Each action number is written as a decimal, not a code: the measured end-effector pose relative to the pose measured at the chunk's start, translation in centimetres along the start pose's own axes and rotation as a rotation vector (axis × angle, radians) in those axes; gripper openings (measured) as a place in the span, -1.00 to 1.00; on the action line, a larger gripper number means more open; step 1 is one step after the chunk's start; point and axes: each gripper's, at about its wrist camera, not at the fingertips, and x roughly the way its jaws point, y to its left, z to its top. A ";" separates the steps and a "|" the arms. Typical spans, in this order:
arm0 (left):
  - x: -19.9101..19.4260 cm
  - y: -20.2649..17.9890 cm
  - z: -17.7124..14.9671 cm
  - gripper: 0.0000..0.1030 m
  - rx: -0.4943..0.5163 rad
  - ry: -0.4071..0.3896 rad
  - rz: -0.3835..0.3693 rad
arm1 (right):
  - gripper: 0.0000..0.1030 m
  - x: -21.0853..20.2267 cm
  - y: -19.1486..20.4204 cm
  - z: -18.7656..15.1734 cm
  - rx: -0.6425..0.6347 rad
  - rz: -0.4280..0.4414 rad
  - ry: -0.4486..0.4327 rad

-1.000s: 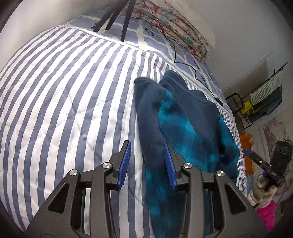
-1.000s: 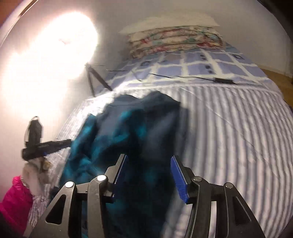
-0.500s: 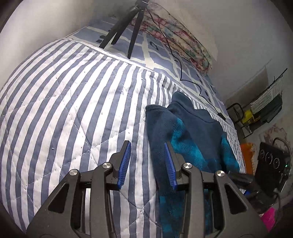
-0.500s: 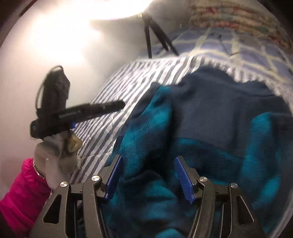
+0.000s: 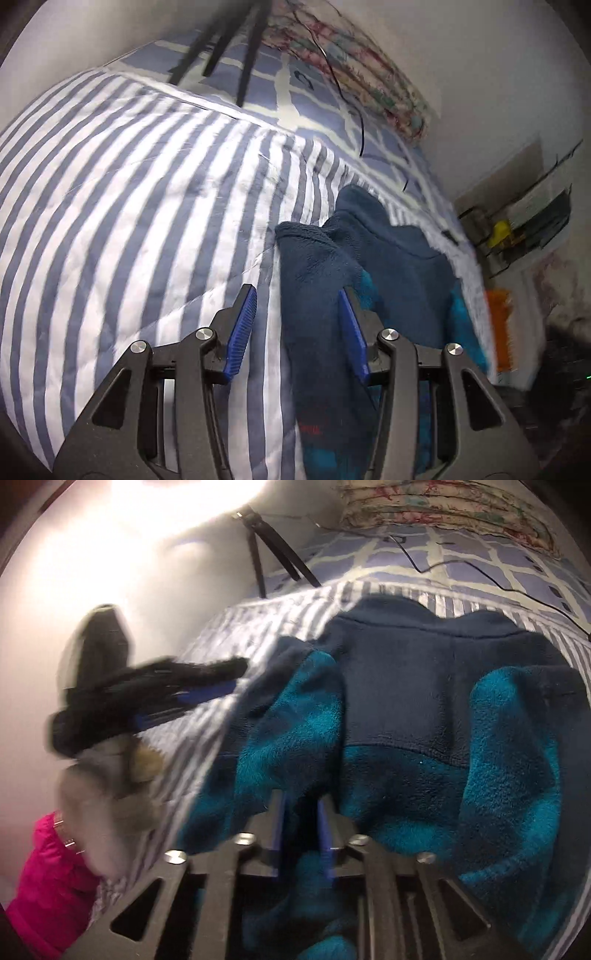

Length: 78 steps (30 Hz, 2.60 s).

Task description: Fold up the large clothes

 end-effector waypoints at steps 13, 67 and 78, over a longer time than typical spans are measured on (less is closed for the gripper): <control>3.1 -4.1 0.9 -0.85 0.101 -0.005 0.013 | 0.13 -9.5 -16.1 0.3 0.257 -0.171 -0.203; -35.3 -11.0 -30.2 -0.70 0.450 -0.101 -0.036 | -0.38 -33.3 8.9 -27.4 -0.089 -0.149 -0.356; -49.1 -13.7 -32.5 -0.05 0.342 -0.197 -0.144 | -0.16 -46.1 18.0 -35.7 -0.157 -0.105 -0.545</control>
